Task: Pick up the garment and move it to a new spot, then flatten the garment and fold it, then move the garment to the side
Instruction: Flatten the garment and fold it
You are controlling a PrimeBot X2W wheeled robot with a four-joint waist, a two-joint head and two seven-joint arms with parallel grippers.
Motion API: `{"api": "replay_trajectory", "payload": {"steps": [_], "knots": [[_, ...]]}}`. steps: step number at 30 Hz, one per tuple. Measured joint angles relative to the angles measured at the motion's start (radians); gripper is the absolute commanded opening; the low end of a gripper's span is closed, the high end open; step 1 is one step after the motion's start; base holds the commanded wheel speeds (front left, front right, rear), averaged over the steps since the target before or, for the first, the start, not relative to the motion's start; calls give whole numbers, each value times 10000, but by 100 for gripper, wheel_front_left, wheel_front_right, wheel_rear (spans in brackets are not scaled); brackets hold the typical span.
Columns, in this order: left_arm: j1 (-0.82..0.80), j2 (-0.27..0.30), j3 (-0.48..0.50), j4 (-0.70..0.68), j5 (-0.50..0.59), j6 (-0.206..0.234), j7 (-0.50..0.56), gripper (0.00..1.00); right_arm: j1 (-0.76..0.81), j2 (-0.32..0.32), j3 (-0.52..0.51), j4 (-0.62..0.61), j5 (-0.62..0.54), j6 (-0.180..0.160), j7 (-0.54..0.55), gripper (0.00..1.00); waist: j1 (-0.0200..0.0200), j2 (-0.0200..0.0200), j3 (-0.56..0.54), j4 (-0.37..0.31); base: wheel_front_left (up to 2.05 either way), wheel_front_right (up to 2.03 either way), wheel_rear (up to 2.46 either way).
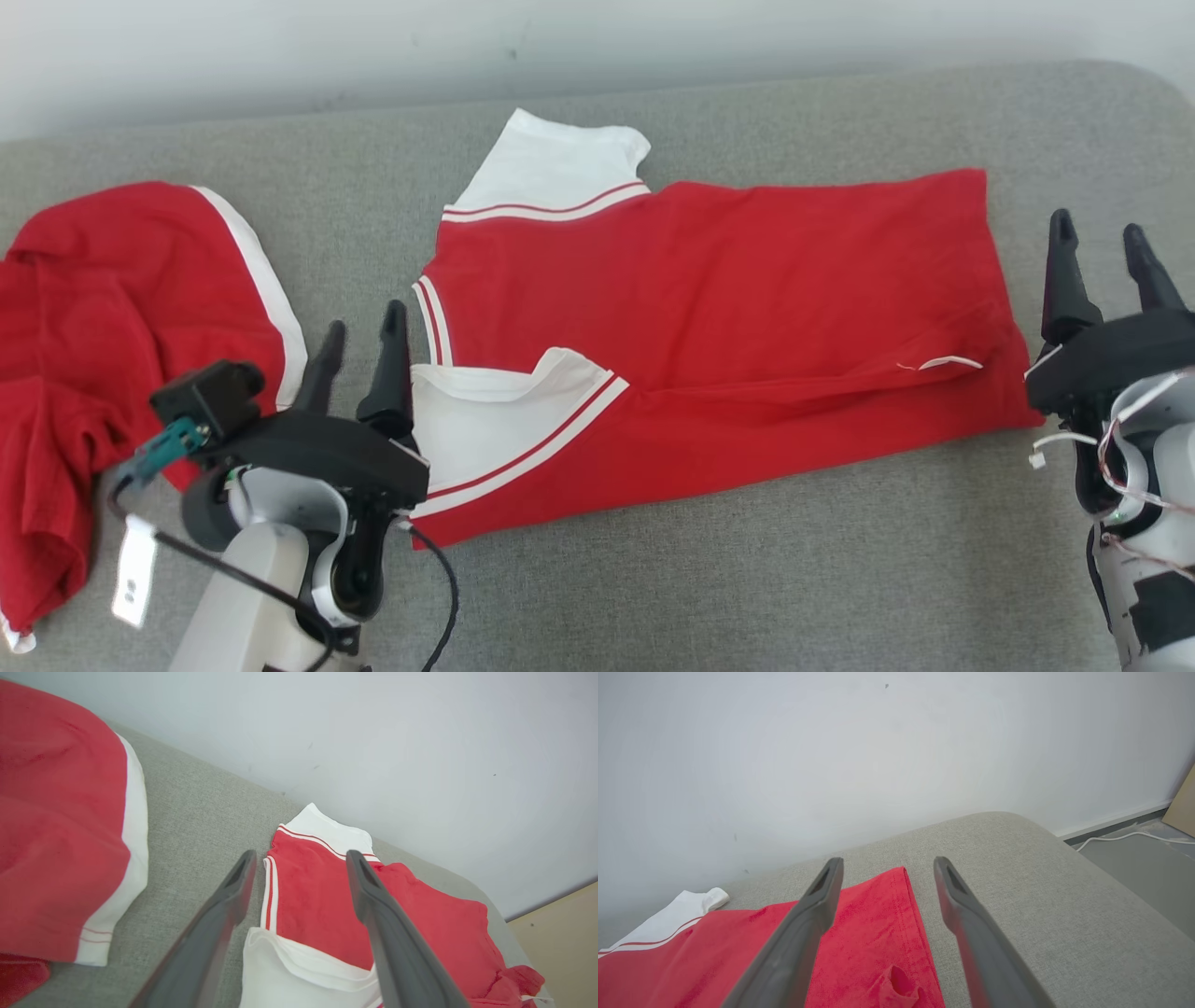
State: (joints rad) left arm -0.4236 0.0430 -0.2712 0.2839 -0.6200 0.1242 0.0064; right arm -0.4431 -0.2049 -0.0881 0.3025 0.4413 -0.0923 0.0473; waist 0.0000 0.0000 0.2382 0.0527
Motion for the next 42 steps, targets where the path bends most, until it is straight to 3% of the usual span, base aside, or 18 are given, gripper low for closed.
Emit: {"api": "replay_trajectory", "payload": {"steps": [12, 19, 28, 42], "knots": [[1631, 633, 65, -238, 2562, 0, -2326, 100, 1970, 397, 587, -863, -1145, -46, -2278, 100, -1, 0, -982, -203, 0, 0, 0], [3051, 506, 815, -437, 3344, 0, -2451, 100, 2914, 798, 1062, -905, -1373, -42, -2592, 100, -2, -1, -1675, -374, 0, 0, 0], [4101, 466, 541, -1252, 3747, 0, -2460, 100, 3749, 836, 1206, -1298, -1546, -44, -2694, 100, -2, -1, -2287, -420, 0, 0, 0], [4367, 491, 272, -1870, 4011, 0, -2464, 100, 3933, 918, 1068, -1689, -1542, -58, -2777, 100, 1, 1, -2019, -447, 0, 0, 0]]}}
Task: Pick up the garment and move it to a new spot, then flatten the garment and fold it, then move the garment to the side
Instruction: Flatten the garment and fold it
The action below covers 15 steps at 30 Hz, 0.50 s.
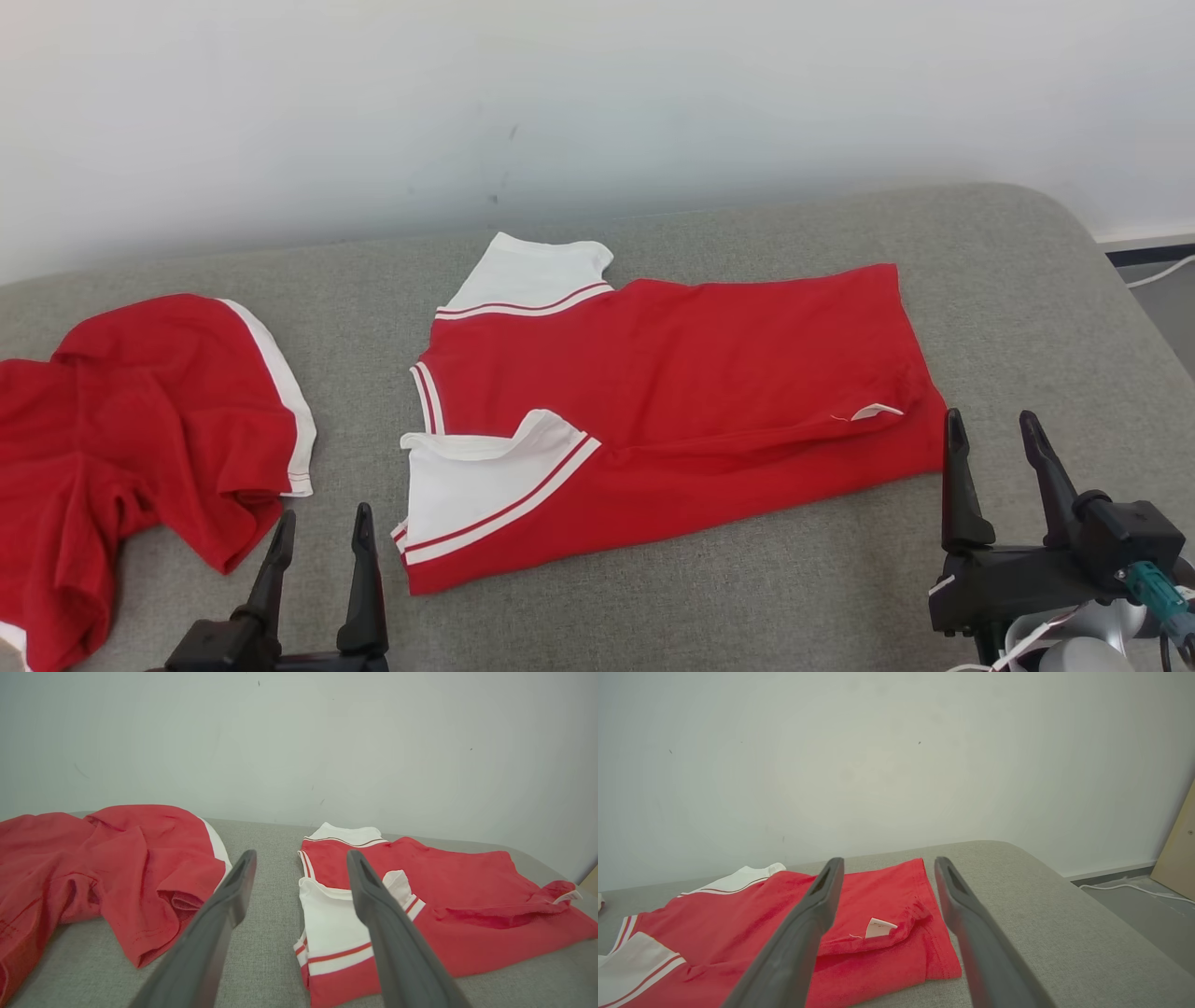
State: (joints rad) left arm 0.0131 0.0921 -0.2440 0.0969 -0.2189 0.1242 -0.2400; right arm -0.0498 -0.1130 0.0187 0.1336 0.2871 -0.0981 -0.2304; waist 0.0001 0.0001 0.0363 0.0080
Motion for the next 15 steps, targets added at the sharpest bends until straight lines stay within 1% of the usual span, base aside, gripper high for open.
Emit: {"api": "replay_trajectory", "payload": {"steps": [10, 13, 15], "knots": [[-25, 6, -75, -100, 75, -2, 35, 100, -15, -10, -163, -27, 2, -4, -73, 100, 0, -1, 81, 54, 0, 0, 0], [-38, 27, -222, -81, 73, -27, 190, 100, -20, -6, -196, -81, 17, -61, -73, 100, 0, 0, 97, 69, 0, 0, 0], [-38, 19, -337, 44, 71, -127, 378, 100, -20, -6, -196, -98, 17, -63, -75, 100, -1, 0, 107, 78, 0, 0, 0]]}}
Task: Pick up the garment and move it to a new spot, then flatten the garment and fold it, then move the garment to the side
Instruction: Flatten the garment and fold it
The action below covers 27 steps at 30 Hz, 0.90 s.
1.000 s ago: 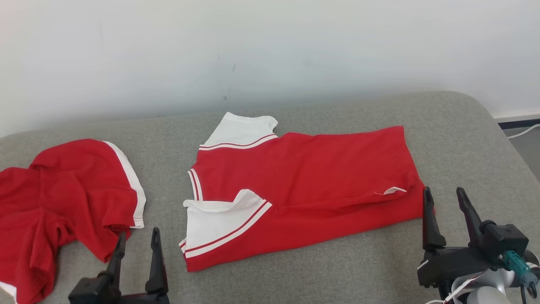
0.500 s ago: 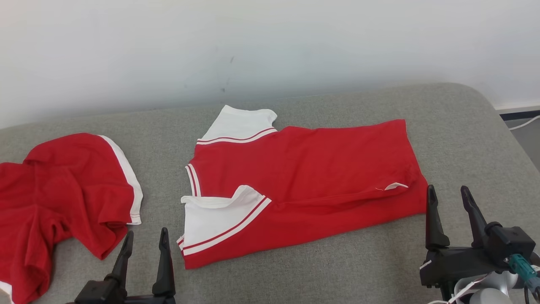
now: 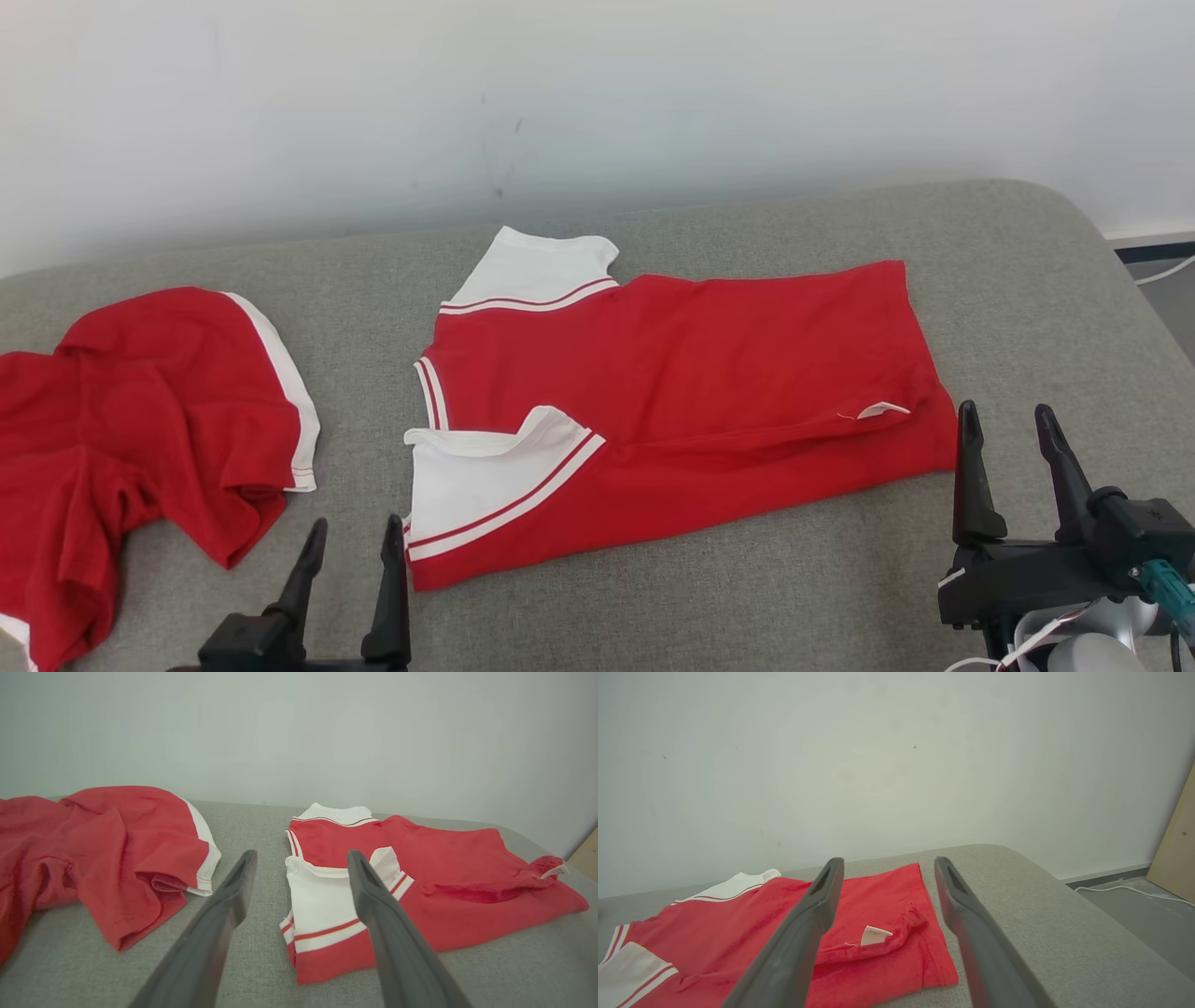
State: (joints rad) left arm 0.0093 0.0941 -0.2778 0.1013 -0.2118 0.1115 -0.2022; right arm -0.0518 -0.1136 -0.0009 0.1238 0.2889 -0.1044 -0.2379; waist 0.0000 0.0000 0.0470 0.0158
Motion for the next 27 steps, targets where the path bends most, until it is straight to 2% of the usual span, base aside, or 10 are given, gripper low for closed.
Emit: {"api": "replay_trajectory", "payload": {"steps": [7, 19, 27], "knots": [[-250, 4, 17, 796, -153, -165, 407, 100, -3, 75, 19, -40, 104, 0, 0, 100, 0, -1, 53, 7, 0, 0, 0], [-1225, -155, -171, 3375, -646, -506, 1730, 100, -228, 92, 136, -242, 102, 21, 0, 100, 0, 0, 159, -99, 0, 0, 0], [-1390, -276, -174, 4224, -796, -593, 1942, 100, -289, 77, 255, -238, 100, 90, 4, 100, 0, 0, 172, -229, 0, 0, 0]]}}
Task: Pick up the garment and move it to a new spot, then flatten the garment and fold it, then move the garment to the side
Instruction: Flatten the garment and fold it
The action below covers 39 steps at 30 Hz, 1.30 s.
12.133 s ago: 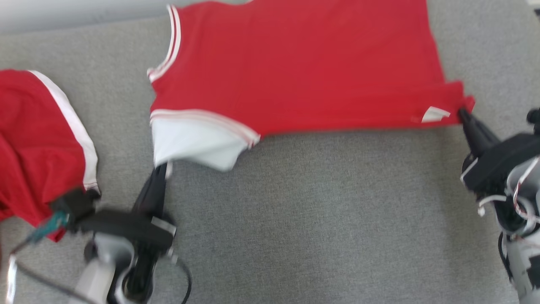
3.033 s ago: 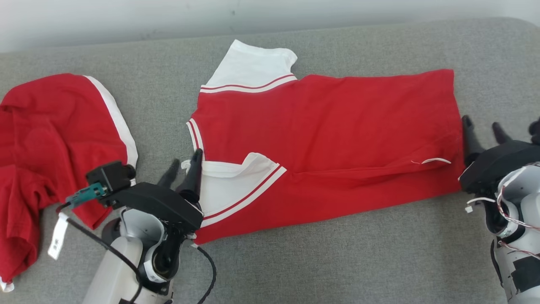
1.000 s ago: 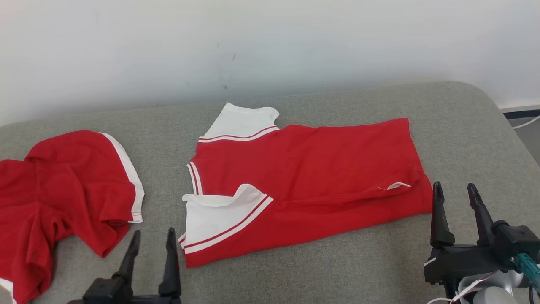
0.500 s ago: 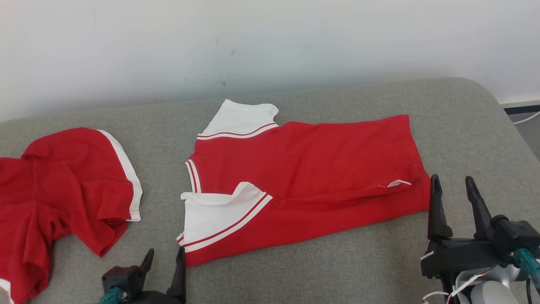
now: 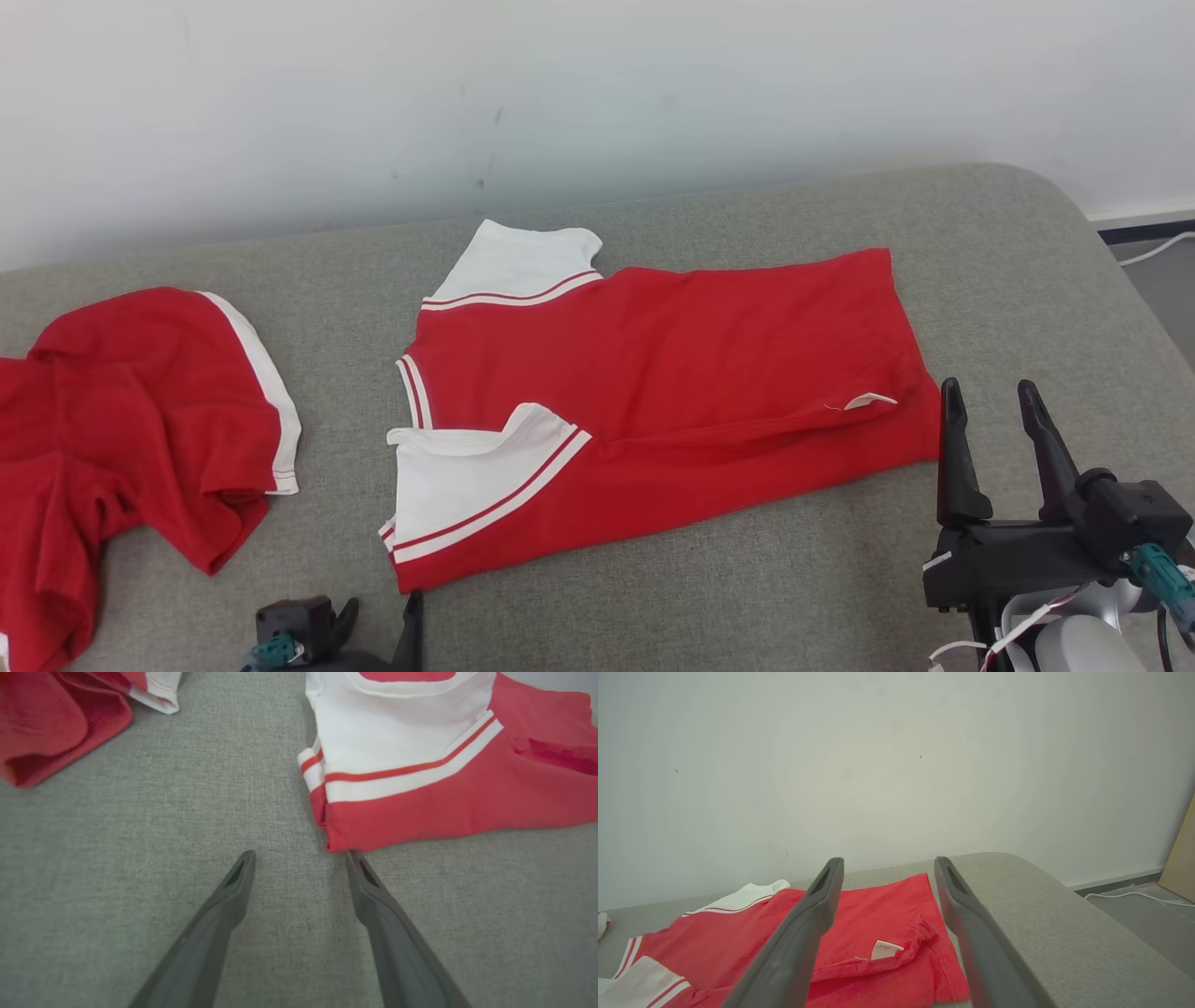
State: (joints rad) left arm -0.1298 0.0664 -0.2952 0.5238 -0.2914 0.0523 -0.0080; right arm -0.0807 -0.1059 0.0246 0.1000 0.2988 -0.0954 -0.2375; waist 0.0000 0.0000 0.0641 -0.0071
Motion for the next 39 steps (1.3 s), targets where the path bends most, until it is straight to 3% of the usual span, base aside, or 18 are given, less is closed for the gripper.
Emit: {"api": "replay_trajectory", "payload": {"steps": [7, 12, 13, 14, 15, 17, 24, 32, 39], "knots": [[-431, -67, -29, 339, -291, -40, 2, 100, 9, -36, -50, -4, 0, 0, 2, 100, 0, 1, 6, -25, 0, 0, 0], [-648, -109, -209, 541, -368, -328, 0, 98, 11, -33, -38, -23, 0, 0, 10, 100, 0, 0, 21, -37, 0, 0, 0], [-655, -113, -263, 562, -376, -359, 0, 84, 11, -33, -35, -38, 0, 0, 12, 100, 0, 0, 31, -40, 0, 0, 0], [-657, -121, -305, 585, -382, -360, -2, 44, 10, -33, -33, -58, 0, 0, 12, 100, 0, 0, 49, -45, 0, 0, 0], [-685, -130, -332, 646, -384, -364, -6, 35, 9, -31, -35, -56, 0, 0, 12, 100, 0, 0, 66, -50, 0, 0, 0], [-788, -138, -360, 723, -414, -435, -19, 0, 9, -31, -38, -54, 0, 0, 12, 100, 1, 0, 89, -55, 0, 0, 0], [-1016, -167, -397, 949, -456, -441, -107, 0, 6, -104, -50, 245, 0, 0, 330, 100, 0, 0, 171, -67, 0, 0, 0], [-1326, -176, -479, 1083, -468, -523, -205, 0, -451, -788, -2, 2127, 36, 249, 1712, 100, 0, 0, 384, -31, 0, 0, 0], [-1656, -209, -593, 1187, -470, -537, -282, 0, -1461, -926, -176, 3402, 418, 255, 2568, 100, 1, 0, 633, 126, 0, 0, 0]]}}
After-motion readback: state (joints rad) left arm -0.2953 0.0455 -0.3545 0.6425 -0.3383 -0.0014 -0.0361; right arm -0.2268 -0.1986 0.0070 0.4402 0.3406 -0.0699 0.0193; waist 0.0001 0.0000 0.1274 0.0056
